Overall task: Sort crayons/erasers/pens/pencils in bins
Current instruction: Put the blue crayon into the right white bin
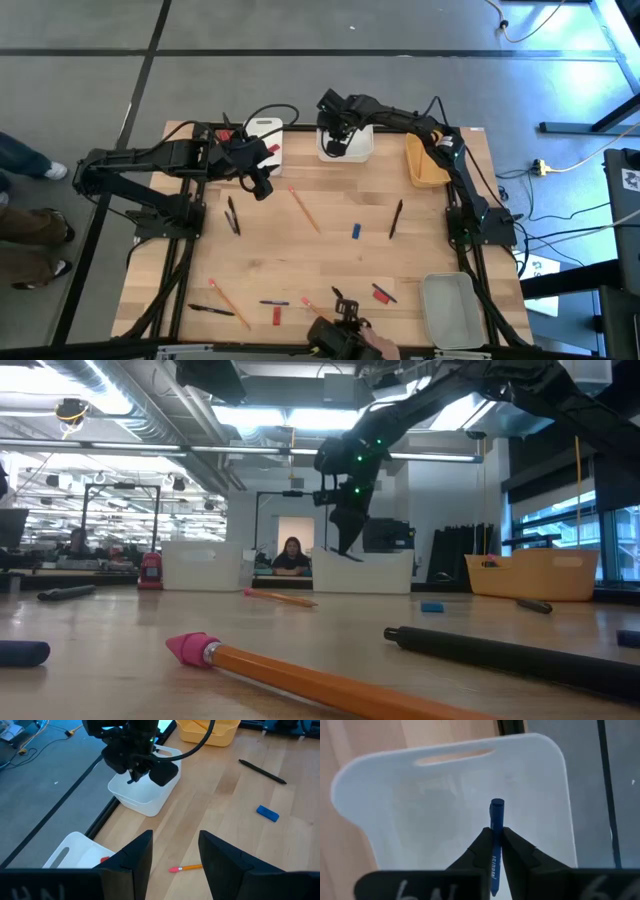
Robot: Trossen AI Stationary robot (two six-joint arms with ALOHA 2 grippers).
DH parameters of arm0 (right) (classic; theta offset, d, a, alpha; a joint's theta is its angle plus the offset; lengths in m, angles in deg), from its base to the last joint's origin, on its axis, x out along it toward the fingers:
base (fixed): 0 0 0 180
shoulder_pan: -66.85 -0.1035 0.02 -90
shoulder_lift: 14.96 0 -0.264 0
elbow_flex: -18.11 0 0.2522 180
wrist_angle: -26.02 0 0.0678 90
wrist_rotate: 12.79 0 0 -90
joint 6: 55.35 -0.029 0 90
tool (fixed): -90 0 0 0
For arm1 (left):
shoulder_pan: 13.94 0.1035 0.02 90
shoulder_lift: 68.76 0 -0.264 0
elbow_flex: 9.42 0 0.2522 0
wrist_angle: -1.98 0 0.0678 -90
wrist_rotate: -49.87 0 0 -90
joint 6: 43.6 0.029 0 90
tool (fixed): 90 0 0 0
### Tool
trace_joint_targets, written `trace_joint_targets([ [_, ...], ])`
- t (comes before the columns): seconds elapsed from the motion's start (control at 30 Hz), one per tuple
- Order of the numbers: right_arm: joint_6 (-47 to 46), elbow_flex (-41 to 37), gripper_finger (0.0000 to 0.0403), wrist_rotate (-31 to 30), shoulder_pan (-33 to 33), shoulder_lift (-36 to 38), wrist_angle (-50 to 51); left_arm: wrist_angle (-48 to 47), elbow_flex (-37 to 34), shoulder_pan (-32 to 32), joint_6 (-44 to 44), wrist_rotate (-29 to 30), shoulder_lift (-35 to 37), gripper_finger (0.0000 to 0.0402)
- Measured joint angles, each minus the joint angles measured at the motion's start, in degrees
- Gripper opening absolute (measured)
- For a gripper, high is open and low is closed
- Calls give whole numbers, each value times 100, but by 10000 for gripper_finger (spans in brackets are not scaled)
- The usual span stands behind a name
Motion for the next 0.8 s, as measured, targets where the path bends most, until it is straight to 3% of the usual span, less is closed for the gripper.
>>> trace_joint_targets([
  [0.5,188,-67,43,193,4,2,-322,-2,0,-2,-134,-2,0,151],
  [0.8,185,-67,83,192,4,2,-341,-22,0,-2,-134,-2,0,151],
])
